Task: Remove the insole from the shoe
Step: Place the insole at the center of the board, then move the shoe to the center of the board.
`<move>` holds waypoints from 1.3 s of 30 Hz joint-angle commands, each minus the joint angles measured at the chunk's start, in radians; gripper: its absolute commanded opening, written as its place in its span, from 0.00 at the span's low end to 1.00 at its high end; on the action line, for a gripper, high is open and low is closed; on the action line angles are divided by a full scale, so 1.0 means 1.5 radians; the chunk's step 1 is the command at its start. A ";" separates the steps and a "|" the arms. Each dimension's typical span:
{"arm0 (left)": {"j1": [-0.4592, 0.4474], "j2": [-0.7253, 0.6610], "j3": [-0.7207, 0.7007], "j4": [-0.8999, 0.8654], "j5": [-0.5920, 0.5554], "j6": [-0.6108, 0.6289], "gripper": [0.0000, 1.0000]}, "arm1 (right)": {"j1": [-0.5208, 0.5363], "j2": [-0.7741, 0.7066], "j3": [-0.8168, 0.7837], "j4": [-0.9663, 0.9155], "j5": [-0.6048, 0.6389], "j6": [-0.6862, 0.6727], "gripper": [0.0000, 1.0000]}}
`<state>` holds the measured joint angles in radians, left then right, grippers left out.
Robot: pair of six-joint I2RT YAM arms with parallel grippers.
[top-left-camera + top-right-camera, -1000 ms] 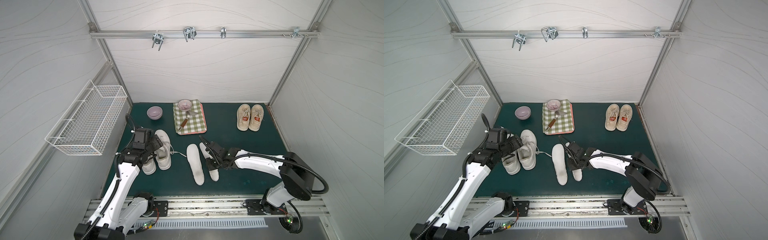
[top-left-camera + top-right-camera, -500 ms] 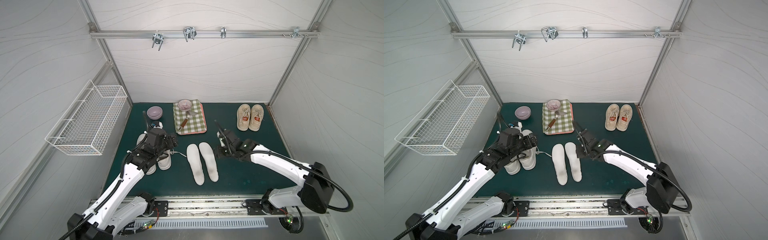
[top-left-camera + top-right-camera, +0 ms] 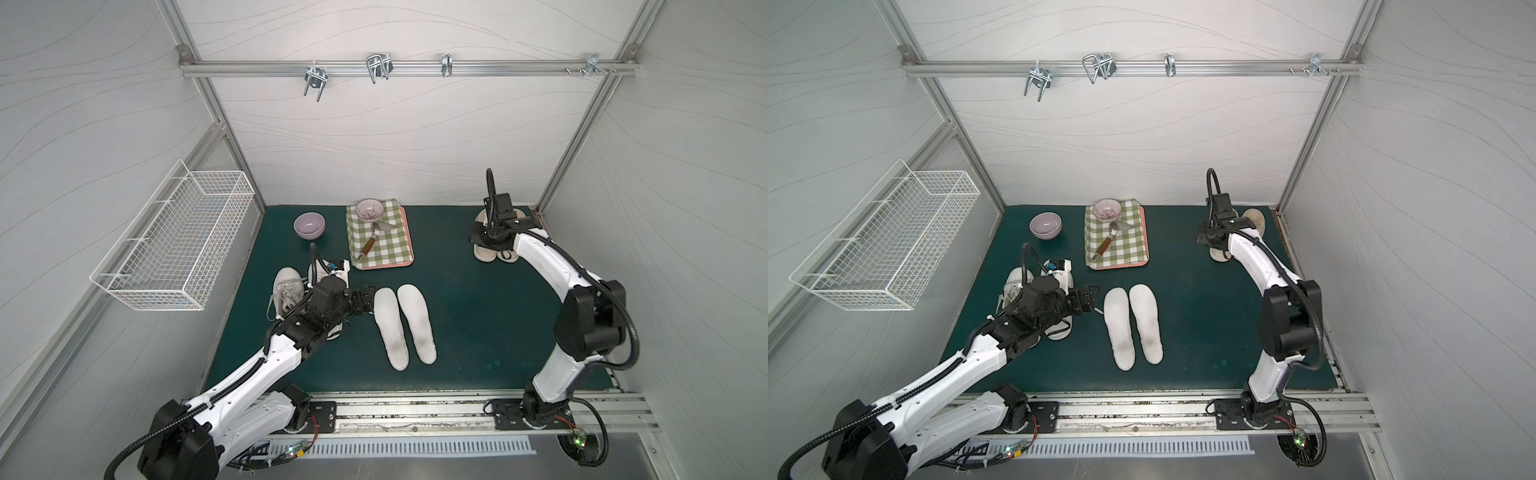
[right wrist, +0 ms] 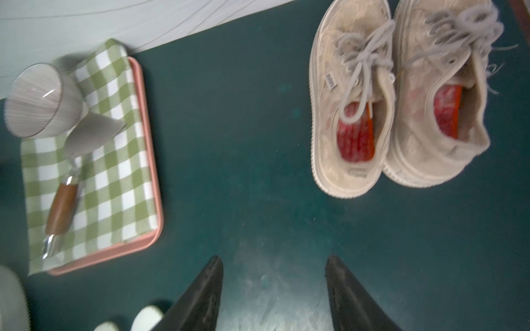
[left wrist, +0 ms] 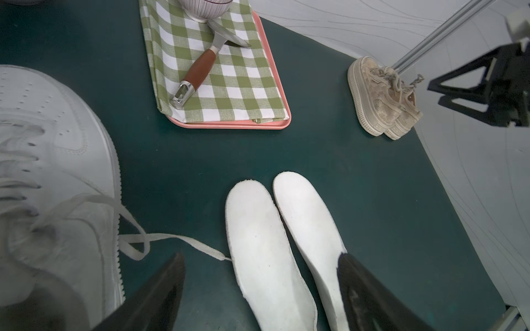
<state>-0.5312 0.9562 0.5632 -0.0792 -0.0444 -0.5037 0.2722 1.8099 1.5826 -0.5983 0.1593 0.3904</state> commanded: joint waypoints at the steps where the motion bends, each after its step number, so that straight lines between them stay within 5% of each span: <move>1: -0.002 -0.007 -0.013 0.079 0.024 0.037 0.85 | -0.018 0.079 0.090 -0.077 0.024 -0.033 0.58; 18: -0.002 0.019 -0.044 0.118 0.029 0.057 0.86 | -0.069 0.291 0.272 -0.129 0.036 -0.076 0.49; 23: -0.002 0.029 -0.043 0.120 0.032 0.054 0.86 | -0.070 0.330 0.313 -0.152 0.015 -0.084 0.34; 30: -0.003 0.044 -0.034 0.121 0.037 0.043 0.86 | -0.046 0.253 0.229 -0.105 -0.031 -0.090 0.03; 39: -0.002 0.059 -0.017 0.097 0.032 0.012 0.85 | 0.020 0.104 0.053 -0.077 -0.006 -0.089 0.00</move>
<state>-0.5312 1.0336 0.4961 0.0502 -0.0006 -0.4652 0.2718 2.0701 1.7203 -0.7197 0.1322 0.2619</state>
